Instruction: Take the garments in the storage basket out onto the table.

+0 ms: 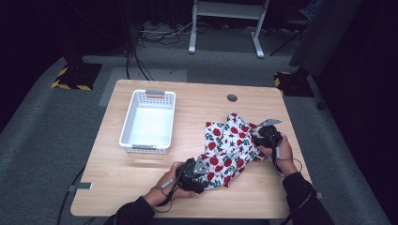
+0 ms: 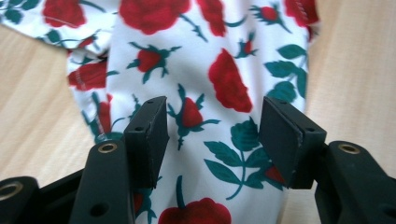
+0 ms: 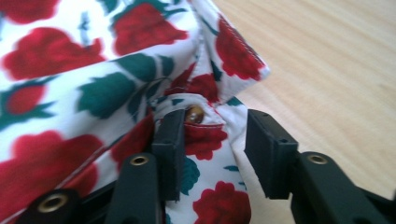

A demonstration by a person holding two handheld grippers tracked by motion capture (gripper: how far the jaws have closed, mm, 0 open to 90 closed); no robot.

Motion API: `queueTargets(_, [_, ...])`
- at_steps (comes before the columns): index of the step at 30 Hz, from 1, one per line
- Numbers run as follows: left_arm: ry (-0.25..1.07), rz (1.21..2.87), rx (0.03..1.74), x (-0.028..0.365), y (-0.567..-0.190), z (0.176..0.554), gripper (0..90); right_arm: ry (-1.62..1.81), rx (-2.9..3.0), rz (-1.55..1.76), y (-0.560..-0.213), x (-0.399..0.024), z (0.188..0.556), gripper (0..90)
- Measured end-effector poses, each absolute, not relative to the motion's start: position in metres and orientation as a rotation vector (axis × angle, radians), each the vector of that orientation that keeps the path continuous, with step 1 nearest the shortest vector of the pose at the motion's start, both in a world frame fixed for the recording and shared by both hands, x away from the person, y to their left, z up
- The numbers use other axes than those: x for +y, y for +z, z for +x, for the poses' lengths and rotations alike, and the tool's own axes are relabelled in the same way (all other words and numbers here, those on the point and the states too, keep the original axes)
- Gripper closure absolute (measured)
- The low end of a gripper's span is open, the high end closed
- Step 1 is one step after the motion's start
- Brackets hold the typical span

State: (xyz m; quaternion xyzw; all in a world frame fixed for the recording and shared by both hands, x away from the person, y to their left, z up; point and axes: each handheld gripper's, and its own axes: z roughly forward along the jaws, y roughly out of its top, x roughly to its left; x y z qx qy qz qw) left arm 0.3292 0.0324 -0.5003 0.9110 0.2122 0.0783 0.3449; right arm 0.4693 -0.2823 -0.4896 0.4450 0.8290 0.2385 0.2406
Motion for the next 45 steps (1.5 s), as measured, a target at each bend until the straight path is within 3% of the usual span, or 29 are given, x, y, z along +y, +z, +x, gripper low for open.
queueTargets(11, [0.153,2.34,0.394,0.019,-0.484,0.304,36.8,0.7,2.177,1.2,-0.486,-0.292,0.471,45.0])
queueTargets(19, [0.269,2.299,0.472,0.032,-0.474,0.332,48.5,0.806,2.127,1.189,-0.463,-0.317,0.42,42.4])
queueTargets(27, [0.292,2.352,0.537,0.036,-0.489,0.353,54.9,0.874,2.266,1.142,-0.471,-0.315,0.381,41.5])
queueTargets(33, [0.239,2.377,0.531,0.035,-0.497,0.35,55.8,0.791,2.341,1.125,-0.483,-0.302,0.387,40.5])
queueTargets(40, [0.193,2.364,0.481,0.023,-0.499,0.336,54.6,0.757,2.337,1.147,-0.494,-0.296,0.403,56.3])
queueTargets(42, [0.198,2.374,0.46,0.018,-0.498,0.333,49.8,0.749,2.326,1.14,-0.494,-0.295,0.407,55.6])
queueTargets(45, [0.27,2.366,0.468,0.013,-0.495,0.334,43.9,0.742,2.3,1.136,-0.494,-0.292,0.409,47.2])
